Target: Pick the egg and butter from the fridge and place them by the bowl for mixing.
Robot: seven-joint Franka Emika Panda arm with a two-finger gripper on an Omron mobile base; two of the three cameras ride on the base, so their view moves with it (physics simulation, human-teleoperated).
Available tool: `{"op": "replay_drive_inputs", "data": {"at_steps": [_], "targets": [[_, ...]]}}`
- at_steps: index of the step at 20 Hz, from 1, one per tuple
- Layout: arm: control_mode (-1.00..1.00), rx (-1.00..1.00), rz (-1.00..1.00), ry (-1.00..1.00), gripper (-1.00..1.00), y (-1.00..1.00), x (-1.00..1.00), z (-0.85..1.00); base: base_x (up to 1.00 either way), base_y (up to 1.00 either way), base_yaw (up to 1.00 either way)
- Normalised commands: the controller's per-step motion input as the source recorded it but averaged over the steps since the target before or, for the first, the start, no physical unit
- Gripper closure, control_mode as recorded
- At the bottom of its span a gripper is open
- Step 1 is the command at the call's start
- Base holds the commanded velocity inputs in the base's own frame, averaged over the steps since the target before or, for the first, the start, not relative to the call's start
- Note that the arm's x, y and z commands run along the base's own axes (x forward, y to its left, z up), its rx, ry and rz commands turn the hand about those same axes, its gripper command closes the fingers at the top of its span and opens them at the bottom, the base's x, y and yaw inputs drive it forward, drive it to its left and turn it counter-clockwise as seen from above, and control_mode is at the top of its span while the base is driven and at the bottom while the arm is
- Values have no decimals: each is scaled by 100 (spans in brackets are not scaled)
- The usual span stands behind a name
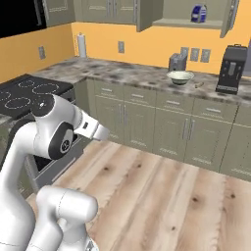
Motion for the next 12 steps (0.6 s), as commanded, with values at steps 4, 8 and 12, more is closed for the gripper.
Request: {"op": "replay_drive_inputs", "data": {"at_steps": [4, 8, 12], "targets": [[100, 0, 0, 0, 100, 0, 0, 0, 84, -19, 6], [100, 0, 0, 0, 100, 0, 0, 0, 79, -31, 0], [100, 0, 0, 0, 100, 0, 0, 0, 72, -31, 0]]}}
